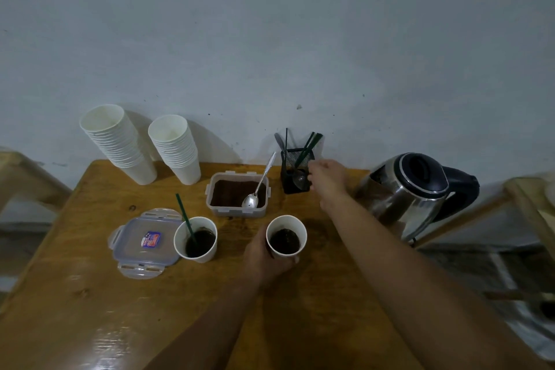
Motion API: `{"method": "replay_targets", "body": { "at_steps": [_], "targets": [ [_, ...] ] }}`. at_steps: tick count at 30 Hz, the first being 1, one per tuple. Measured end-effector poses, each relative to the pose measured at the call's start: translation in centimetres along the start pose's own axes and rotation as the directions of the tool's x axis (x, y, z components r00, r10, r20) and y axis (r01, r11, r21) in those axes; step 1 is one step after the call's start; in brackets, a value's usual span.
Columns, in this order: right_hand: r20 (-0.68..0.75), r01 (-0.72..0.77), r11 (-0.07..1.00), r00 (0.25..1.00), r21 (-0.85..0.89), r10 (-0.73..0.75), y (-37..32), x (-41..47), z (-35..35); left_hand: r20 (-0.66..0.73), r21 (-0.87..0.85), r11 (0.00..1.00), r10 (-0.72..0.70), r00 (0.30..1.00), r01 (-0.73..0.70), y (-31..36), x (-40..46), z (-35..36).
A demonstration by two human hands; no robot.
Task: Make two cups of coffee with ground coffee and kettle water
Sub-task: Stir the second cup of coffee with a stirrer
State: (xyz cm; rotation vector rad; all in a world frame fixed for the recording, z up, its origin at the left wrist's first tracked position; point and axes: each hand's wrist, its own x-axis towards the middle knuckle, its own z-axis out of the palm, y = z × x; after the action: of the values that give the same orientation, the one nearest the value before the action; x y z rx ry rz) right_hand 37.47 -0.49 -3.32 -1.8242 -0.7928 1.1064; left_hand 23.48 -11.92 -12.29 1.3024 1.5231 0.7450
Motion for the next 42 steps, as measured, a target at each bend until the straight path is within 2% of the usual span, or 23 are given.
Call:
{"method": "replay_targets", "body": {
  "at_steps": [5, 9, 12, 15, 19, 22, 27, 31, 34, 38, 40, 42],
  "targets": [
    [-0.004, 0.182, 0.925, 0.981, -0.334, -0.194, -1.8, 2.6, 1.5, 0.057, -0.024, 1.000, -0.005, 0.998, 0.006, -0.1, 0.0, -0.4],
    [0.101, 0.303, 0.849, 0.952, -0.432, -0.288, -3.1, 3.6, 2.5, 0.046, -0.003, 1.000, 0.002, 0.999, -0.002, -0.3, 0.1, -0.5],
    [0.188, 0.314, 0.859, 0.948, -0.404, -0.258, -4.0, 4.5, 3.9, 0.049, -0.022, 1.000, 0.009, 0.999, -0.008, -0.5, 0.0, -0.5],
    [0.201, 0.272, 0.889, 0.957, -0.369, -0.209, -4.3, 5.5, 5.1, 0.052, -0.051, 0.999, 0.007, 0.999, -0.004, -0.4, -0.2, -0.5],
    [0.124, 0.314, 0.828, 0.949, -0.464, -0.290, -4.2, 6.3, 5.4, 0.056, -0.076, 0.997, 0.019, 0.998, -0.015, -0.2, -0.3, -0.6],
    [0.086, 0.379, 0.806, 0.920, -0.455, -0.383, -4.1, 5.9, 4.7, 0.065, -0.100, 0.994, 0.041, 0.997, -0.034, 0.0, -0.4, -0.9],
    [0.036, 0.561, 0.783, 0.818, -0.268, -0.574, -5.5, 3.2, 1.9, 0.026, -0.156, 0.984, 0.093, 0.995, -0.088, 0.5, -0.9, -1.4],
    [0.072, 0.594, 0.800, 0.804, -0.086, -0.590, -5.3, 0.1, -1.1, 0.017, -0.136, 0.987, 0.087, 0.996, -0.084, 0.5, -1.2, -1.5],
    [0.132, 0.565, 0.824, 0.821, -0.039, -0.556, -3.9, -2.5, -2.7, 0.022, -0.127, 0.988, 0.086, 0.996, -0.083, 0.3, -1.3, -1.4],
    [0.259, 0.538, 0.838, 0.826, -0.094, -0.501, -1.6, -4.7, -4.0, 0.042, -0.101, 0.991, 0.087, 0.995, -0.082, 0.8, -1.5, -1.4],
    [0.349, 0.538, 0.820, 0.820, -0.196, -0.454, -0.3, -5.2, -4.4, 0.055, -0.090, 0.992, 0.093, 0.994, -0.087, 0.7, -1.6, -1.5],
    [0.406, 0.558, 0.758, 0.813, -0.336, -0.418, 1.4, -5.4, -4.4, 0.053, -0.077, 0.993, 0.090, 0.994, -0.086, 0.6, -1.6, -1.5]
  ]
}}
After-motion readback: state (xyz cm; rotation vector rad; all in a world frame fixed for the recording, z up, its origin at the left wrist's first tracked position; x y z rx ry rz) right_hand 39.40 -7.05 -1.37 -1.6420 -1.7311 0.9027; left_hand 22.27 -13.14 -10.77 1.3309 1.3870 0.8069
